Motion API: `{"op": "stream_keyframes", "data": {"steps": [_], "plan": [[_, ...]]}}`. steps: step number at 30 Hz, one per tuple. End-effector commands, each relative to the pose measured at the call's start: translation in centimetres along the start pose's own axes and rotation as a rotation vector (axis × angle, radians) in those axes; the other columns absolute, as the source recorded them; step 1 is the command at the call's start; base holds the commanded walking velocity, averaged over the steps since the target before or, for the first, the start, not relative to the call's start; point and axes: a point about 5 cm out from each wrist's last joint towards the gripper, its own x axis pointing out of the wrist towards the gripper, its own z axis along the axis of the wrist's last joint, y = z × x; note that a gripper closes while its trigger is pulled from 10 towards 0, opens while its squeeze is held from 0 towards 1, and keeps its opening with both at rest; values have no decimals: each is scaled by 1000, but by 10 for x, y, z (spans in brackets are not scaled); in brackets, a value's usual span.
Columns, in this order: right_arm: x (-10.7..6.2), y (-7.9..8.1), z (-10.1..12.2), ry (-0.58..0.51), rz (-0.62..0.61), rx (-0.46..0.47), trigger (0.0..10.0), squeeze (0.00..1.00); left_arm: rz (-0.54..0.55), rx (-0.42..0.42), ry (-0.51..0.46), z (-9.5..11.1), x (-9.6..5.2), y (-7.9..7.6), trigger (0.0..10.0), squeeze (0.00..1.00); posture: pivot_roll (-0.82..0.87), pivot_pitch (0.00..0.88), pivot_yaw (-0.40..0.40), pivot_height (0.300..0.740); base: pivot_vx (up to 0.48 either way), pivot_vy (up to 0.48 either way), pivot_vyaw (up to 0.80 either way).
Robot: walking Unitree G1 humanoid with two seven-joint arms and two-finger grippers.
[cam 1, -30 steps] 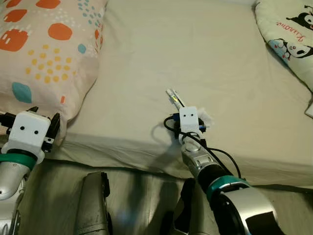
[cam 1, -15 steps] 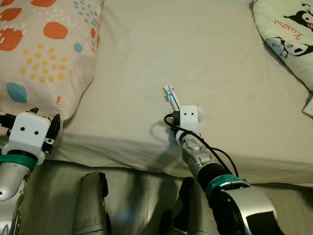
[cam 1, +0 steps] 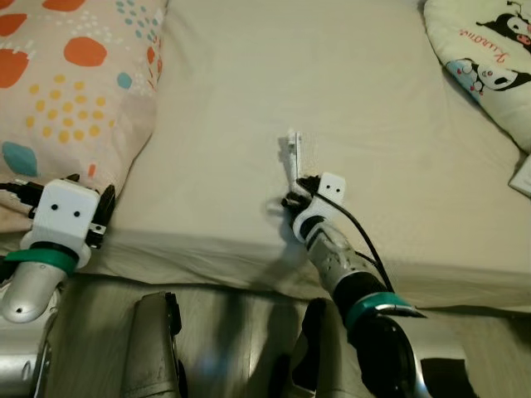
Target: Clean up the room
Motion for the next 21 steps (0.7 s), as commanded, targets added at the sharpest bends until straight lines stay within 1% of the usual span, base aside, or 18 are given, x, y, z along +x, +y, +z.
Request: {"op": "stream_keyframes", "data": {"steps": [1, 4, 6, 7, 10, 11, 13, 14, 16, 17, 19, 20, 21], "plan": [[-2, -2, 2, -36, 34, 56, 0, 0, -11, 1, 17, -6, -1, -5, 10000, 0, 309, 202, -64, 495, 0, 0, 0], [-6, -3, 10, -88, 77, 74, 0, 0, -21, -6, 12, -6, 1, -9, 10000, 0, 297, 193, -62, 495, 0, 0, 0], [-16, -7, 20, -155, 113, 88, 0, 0, -42, -14, 3, -6, 4, -15, 10000, 0, 272, 173, -55, 495, 0, 0, 0], [-16, -7, 20, -155, 113, 88, 0, 0, -42, -14, 3, -6, 4, -15, 10000, 0, 272, 173, -55, 495, 0, 0, 0], [-32, -12, 29, -214, 133, 61, 0, 0, -64, -22, -10, -6, 10, -21, 10000, 0, 242, 147, -43, 495, 0, 0, 0], [-34, -14, 31, -223, 131, 56, 0, 0, -68, -23, -12, -6, 11, -22, 10000, 0, 242, 147, -43, 495, 0, 0, 0], [-39, -21, 32, -240, 116, -10, 0, 0, -79, -26, -20, -5, 15, -24, 10000, 0, 232, 139, -36, 495, 0, 0, 0], [-39, -21, 32, -240, 116, -10, 0, 0, -79, -26, -20, -5, 15, -24, 10000, 0, 232, 139, -36, 495, 0, 0, 0], [-41, -32, 32, -246, 75, -31, 0, 0, -92, -26, -31, -4, 20, -27, 10000, 0, 219, 132, -27, 495, 0, 0, 0], [-41, -32, 32, -246, 75, -31, 0, 0, -92, -26, -31, -4, 20, -27, 10000, 0, 219, 132, -27, 495, 0, 0, 0], [-44, -43, 28, -223, 26, -101, 0, 0, -99, -26, -37, -3, 22, -29, 10000, 0, 217, 132, -24, 495, 0, 0, 0], [-44, -49, 21, -185, -15, -183, 0, 0, -102, -27, -38, -3, 22, -30, 10000, 0, 217, 135, -23, 495, 0, 0, 0], [-45, -52, 17, -160, -40, -239, 0, 0, -104, -27, -39, -3, 22, -31, 10000, 0, 217, 135, -23, 495, 0, 0, 0]]}}
